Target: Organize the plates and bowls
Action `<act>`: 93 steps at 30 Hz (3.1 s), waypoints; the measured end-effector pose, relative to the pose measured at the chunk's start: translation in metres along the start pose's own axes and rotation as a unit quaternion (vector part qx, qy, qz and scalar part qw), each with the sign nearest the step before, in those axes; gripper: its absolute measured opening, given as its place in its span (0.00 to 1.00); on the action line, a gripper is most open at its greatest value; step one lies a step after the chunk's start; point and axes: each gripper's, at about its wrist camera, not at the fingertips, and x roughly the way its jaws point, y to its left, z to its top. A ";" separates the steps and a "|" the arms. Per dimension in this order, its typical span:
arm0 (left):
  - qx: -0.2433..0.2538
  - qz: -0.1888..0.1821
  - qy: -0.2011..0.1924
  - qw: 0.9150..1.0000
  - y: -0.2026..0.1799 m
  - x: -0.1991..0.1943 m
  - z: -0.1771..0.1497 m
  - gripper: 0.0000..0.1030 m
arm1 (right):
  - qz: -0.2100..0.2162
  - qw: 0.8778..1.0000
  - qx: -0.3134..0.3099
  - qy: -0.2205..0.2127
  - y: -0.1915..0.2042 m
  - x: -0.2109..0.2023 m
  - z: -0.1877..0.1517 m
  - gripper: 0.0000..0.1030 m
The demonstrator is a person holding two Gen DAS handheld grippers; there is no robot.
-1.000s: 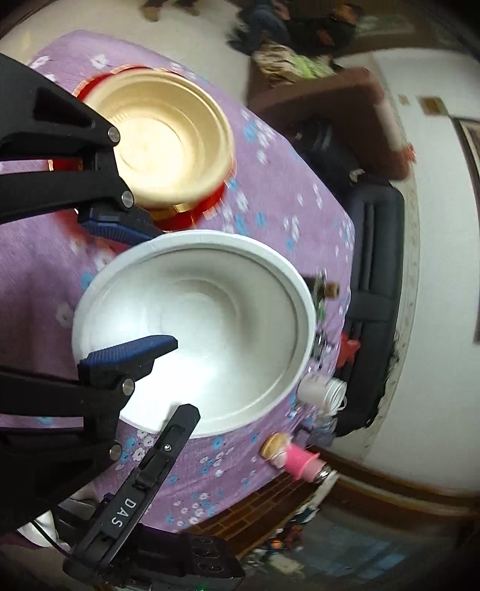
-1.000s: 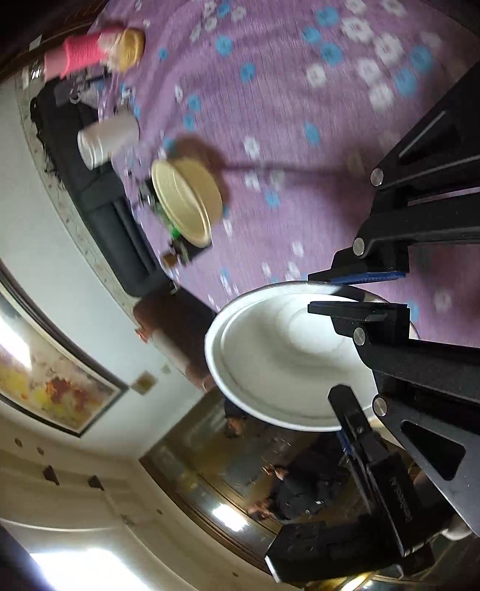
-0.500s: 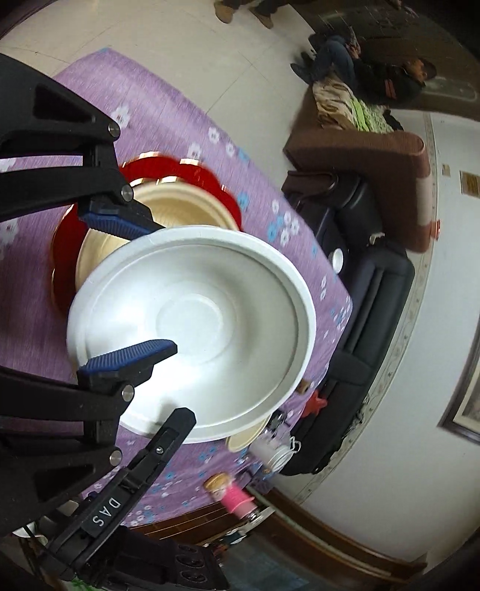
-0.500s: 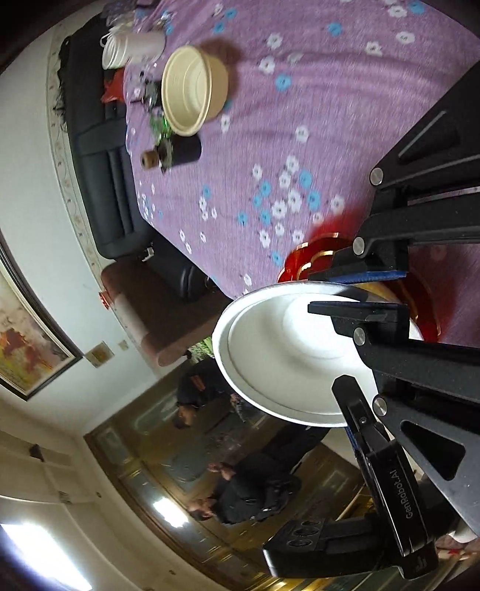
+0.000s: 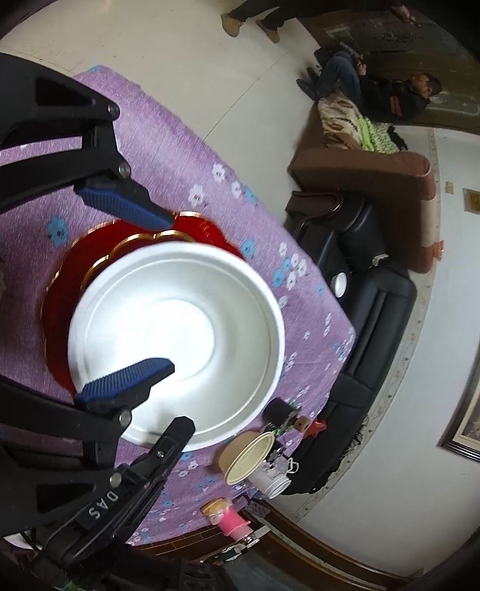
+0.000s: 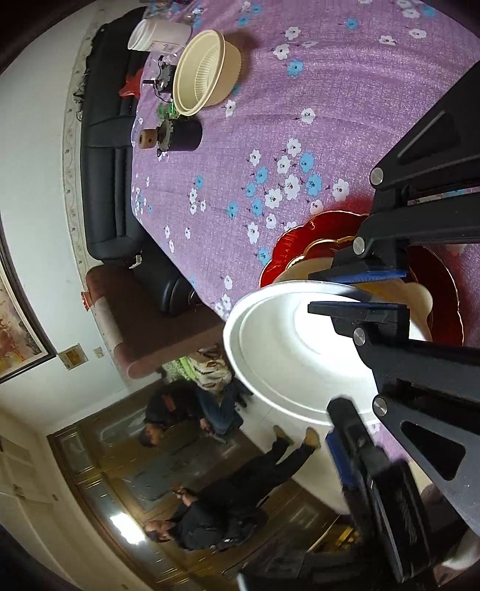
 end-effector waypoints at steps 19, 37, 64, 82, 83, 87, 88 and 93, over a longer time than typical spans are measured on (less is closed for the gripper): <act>-0.022 0.000 -0.035 0.999 0.017 -0.029 -0.016 0.75 | -0.057 0.996 -0.016 -0.072 0.005 -0.017 0.014 0.50; 0.012 0.024 -0.040 0.999 0.006 -0.031 -0.026 0.75 | -0.044 0.995 0.076 -0.041 -0.032 -0.011 0.023 0.50; 0.110 0.084 -0.064 0.988 -0.062 -0.034 -0.048 0.79 | -0.037 0.995 0.083 -0.049 -0.056 -0.065 -0.039 0.56; 0.127 -0.057 0.019 0.990 -0.093 -0.043 -0.068 0.80 | -0.030 0.992 0.095 -0.072 -0.058 -0.118 -0.061 0.57; 0.126 -0.078 0.020 0.989 -0.095 -0.049 -0.068 0.80 | -0.030 0.992 0.094 -0.077 -0.056 -0.125 -0.060 0.57; 0.111 -0.127 -0.011 0.986 -0.098 -0.088 -0.058 0.80 | -0.038 0.990 0.082 -0.110 -0.044 -0.169 -0.055 0.57; 0.112 -0.131 -0.022 0.985 -0.099 -0.099 -0.055 0.80 | -0.043 0.988 0.078 -0.123 -0.041 -0.186 -0.051 0.57; 0.169 -0.116 -0.075 0.976 -0.112 -0.160 -0.036 0.80 | -0.075 0.978 0.067 -0.185 -0.029 -0.270 -0.032 0.67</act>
